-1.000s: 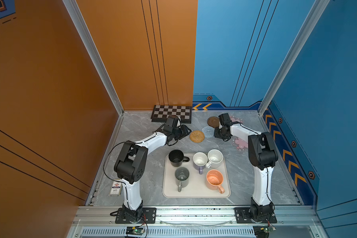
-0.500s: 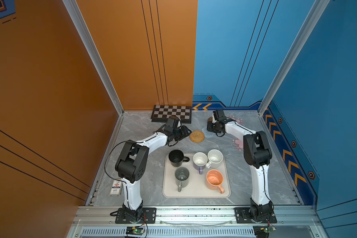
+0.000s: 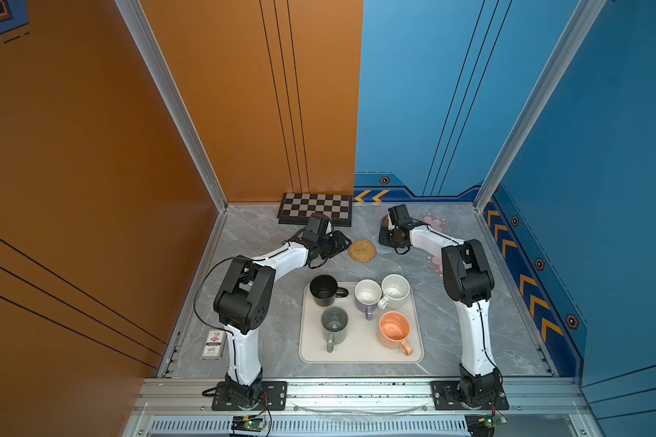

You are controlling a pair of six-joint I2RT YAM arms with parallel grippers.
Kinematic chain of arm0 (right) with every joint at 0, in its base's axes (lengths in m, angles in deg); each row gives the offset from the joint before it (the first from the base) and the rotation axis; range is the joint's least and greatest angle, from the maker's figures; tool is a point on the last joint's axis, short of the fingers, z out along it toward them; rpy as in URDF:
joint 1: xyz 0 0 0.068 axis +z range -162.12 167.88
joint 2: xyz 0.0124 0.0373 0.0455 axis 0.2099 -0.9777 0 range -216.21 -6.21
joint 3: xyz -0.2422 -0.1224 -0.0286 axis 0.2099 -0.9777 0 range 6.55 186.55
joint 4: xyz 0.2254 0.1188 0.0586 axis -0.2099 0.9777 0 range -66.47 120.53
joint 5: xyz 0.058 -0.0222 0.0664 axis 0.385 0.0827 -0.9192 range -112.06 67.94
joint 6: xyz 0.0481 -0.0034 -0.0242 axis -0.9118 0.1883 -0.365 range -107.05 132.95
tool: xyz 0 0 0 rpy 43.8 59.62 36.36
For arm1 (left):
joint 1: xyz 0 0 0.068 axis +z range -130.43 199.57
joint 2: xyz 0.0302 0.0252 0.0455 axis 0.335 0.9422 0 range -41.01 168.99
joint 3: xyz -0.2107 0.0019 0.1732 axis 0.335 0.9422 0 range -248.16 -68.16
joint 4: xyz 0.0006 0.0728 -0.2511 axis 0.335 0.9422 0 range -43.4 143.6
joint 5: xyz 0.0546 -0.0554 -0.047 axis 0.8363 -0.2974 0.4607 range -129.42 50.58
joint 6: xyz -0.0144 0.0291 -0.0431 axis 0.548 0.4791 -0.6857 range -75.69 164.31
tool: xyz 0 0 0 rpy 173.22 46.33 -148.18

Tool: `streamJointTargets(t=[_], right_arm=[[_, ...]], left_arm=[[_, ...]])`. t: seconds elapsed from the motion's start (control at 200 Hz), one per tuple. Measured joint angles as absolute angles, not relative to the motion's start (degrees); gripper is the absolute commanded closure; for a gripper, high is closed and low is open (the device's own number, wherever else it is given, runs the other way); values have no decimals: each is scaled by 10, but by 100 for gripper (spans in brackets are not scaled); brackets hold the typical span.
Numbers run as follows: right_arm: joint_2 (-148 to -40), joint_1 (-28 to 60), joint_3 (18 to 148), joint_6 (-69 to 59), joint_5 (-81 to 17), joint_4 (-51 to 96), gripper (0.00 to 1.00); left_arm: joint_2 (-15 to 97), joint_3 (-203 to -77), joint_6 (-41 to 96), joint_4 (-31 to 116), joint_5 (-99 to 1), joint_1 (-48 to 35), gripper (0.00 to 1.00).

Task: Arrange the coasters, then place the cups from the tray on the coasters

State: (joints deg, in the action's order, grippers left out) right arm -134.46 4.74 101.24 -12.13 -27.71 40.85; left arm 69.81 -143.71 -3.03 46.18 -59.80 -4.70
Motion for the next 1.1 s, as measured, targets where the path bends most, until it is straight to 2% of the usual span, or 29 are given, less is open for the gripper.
streamJointTargets(t=[0.465,1.101], right_arm=[[-1302,-13,953,-109,-250,415,77],[-1298,0,944,-115,-255,405,77]], left_arm=[[703,-1461,11,540,-591,-62,56],[825,-1580,40,626,-580,-114,58]])
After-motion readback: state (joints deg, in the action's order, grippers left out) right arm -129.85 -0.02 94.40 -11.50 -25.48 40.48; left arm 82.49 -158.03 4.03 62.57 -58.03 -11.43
